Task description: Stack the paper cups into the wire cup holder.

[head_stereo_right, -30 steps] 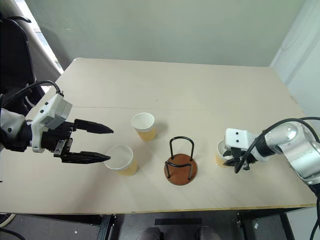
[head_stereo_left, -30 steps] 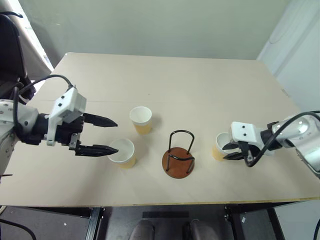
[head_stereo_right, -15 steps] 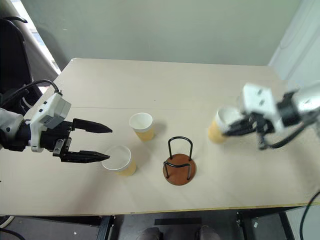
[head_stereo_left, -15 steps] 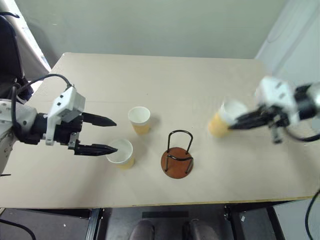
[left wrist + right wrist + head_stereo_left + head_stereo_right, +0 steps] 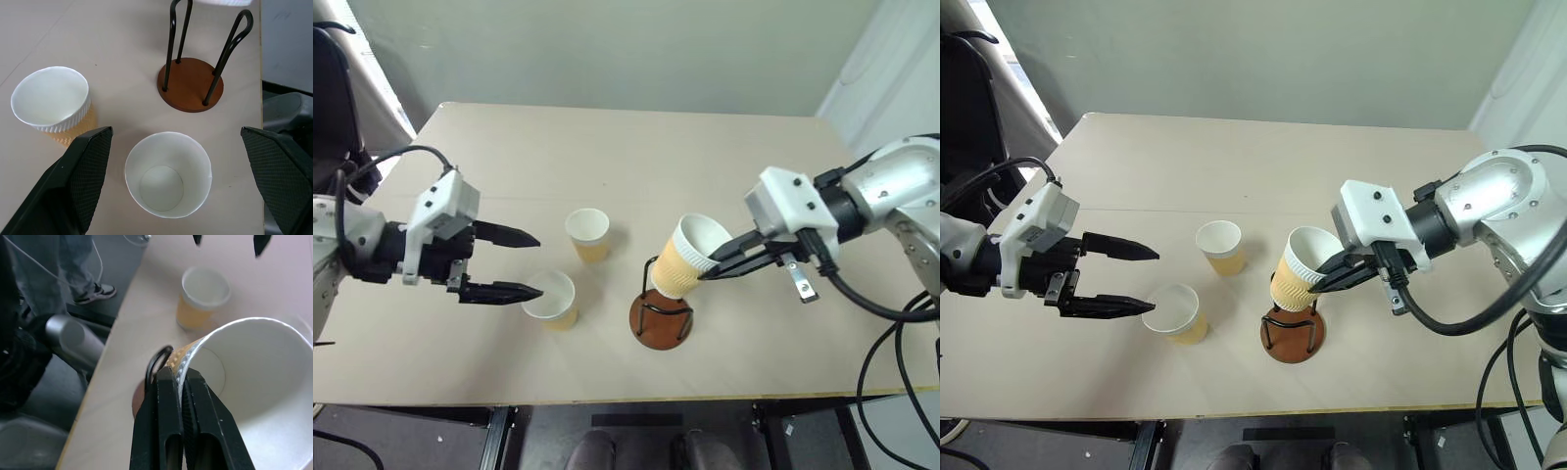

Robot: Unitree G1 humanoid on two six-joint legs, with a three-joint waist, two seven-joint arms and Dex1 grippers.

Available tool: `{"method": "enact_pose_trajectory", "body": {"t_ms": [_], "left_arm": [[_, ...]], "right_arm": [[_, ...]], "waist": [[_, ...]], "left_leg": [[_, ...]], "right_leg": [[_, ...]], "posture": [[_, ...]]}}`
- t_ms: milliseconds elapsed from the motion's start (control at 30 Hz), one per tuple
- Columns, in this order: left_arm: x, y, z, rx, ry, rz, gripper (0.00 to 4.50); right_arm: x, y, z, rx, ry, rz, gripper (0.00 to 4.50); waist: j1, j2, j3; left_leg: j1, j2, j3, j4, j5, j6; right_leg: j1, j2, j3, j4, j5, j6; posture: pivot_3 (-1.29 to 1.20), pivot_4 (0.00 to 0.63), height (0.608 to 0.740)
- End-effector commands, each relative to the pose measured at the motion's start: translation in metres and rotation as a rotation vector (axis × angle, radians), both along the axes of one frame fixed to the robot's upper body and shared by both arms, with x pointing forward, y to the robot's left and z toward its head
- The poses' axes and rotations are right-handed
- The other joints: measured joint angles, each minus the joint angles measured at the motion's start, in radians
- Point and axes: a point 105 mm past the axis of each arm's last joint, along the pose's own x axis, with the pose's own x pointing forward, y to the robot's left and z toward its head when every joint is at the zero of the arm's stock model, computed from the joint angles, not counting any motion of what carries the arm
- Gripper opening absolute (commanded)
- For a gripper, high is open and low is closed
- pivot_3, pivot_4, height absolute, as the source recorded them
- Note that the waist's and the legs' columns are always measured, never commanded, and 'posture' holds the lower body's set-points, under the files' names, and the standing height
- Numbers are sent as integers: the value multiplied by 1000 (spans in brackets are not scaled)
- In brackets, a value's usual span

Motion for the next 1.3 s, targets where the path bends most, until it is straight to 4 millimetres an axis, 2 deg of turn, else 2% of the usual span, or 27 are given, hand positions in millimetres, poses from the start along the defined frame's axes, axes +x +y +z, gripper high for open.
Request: {"method": "enact_pose_trajectory", "body": {"t_ms": [33,333,367,433,500,700,800,900,967,1033,1100,1167,1233,1300], "left_arm": [[-4,-1,13,4,-58,-5,4500],[-5,0,14,8,-62,1,4500],[-5,0,13,8,-62,0,4500],[-5,-1,13,11,-61,-5,4500],[-6,-2,14,11,-63,-15,4500],[-6,-4,18,14,-69,-24,4500],[-7,-3,18,29,-63,-26,4500],[-10,3,17,74,-43,-16,4500],[-10,14,10,147,-23,17,4500],[-7,25,3,208,-12,67,4500],[-1,33,-3,248,-17,120,4500],[10,41,-15,316,-28,175,4500],[18,41,-22,333,-38,194,4500],[23,33,-25,304,-33,196,4500]], "right_arm": [[3,1,-3,-10,-36,2,39],[0,4,-16,-37,10,19,39],[-1,4,-17,-34,26,19,204],[0,5,-18,-29,33,7,617],[2,6,-19,-29,31,0,1256],[3,6,-22,-9,56,-27,3442],[3,1,-15,32,83,-65,4478],[5,-18,-2,96,122,-140,4478],[3,-33,16,210,161,-183,4478],[-5,-52,36,353,222,-204,4478],[-17,-66,46,428,257,-193,4478],[-32,-68,58,507,290,-160,4478],[-42,-66,64,545,306,-137,4478],[-46,-61,56,516,304,-160,4478]], "waist": [[-1,0,0],[-1,0,0],[-1,0,0],[-1,0,0],[-1,0,0],[0,0,0],[-1,0,0],[1,0,0],[3,0,0],[5,0,0],[9,0,0],[10,0,0],[9,1,0],[9,0,0]], "left_leg": [[0,0,0,0,0,0],[0,0,0,0,0,0],[0,0,0,0,0,0],[0,0,0,0,0,0],[0,0,0,0,0,0],[0,0,0,0,0,0],[0,0,0,0,0,0],[0,0,0,0,0,0],[-1,0,0,0,0,0],[0,-1,1,-1,0,-1],[0,-1,0,-1,0,-1],[1,0,1,-1,0,-2],[2,0,1,-1,0,-2],[2,-1,2,-1,1,-3]], "right_leg": [[0,0,0,0,0,0],[0,0,0,0,0,0],[0,0,0,0,0,0],[0,0,0,0,0,0],[0,0,0,0,0,0],[0,0,0,0,0,0],[0,0,0,0,0,0],[0,0,0,0,0,0],[0,0,0,-1,0,0],[0,0,1,-1,0,0],[0,0,1,-2,0,-1],[0,1,1,-1,-1,-2],[0,1,2,0,-1,-2],[0,1,2,1,-1,-2]], "posture": [[0,150,740],[0,150,740],[0,150,740],[0,150,740],[0,150,740],[0,150,740],[0,150,740],[0,150,740],[0,150,740],[0,150,740],[0,150,740],[0,150,740],[0,150,740],[0,150,740]]}}
